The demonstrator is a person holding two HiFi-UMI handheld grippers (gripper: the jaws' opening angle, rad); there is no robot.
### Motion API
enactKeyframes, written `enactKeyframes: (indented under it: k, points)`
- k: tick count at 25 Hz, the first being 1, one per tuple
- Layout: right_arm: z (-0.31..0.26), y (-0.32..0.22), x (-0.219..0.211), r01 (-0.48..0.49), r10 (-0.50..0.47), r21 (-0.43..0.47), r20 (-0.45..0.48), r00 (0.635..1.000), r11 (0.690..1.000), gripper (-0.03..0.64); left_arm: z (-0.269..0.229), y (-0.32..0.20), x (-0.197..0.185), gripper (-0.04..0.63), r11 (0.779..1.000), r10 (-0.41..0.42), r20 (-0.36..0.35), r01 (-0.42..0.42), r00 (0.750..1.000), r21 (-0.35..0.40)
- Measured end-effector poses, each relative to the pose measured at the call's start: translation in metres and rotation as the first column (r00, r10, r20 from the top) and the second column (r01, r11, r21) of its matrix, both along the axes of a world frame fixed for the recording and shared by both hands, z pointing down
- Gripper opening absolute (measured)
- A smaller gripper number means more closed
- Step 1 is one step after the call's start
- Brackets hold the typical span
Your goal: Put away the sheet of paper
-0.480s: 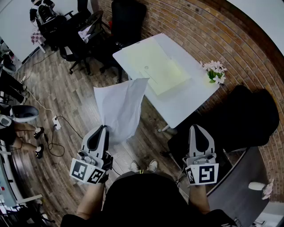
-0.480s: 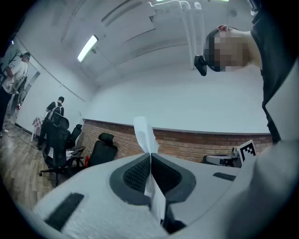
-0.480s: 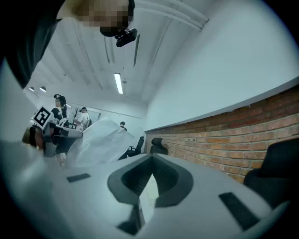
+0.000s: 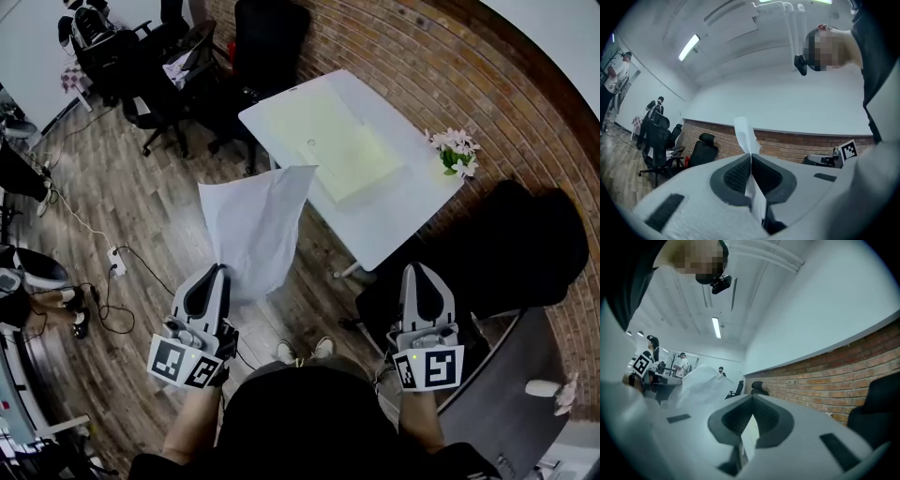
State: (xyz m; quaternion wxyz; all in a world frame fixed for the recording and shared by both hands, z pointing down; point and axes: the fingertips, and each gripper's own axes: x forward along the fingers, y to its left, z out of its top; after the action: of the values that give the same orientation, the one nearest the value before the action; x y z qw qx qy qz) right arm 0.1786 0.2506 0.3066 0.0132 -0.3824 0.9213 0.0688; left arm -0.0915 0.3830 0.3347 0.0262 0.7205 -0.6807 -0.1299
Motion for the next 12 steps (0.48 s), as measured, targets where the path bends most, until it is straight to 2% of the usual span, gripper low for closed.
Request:
enactKeyframes:
  k: [6,12]
  points:
    - [0.014,0.026,-0.022,0.005,-0.006,-0.008,-0.061,0.998,1.000,0.014,0.007,0.009,-0.017,0.031,0.999,0.028,0.002,-0.028,1.000,0.032]
    - [0.023,0.023,-0.044,0.024,-0.026,-0.025,-0.077,0.997,0.999,0.014,0.018,0.002,-0.030,0.031,0.999,0.033,-0.015,-0.033,0.999,0.024]
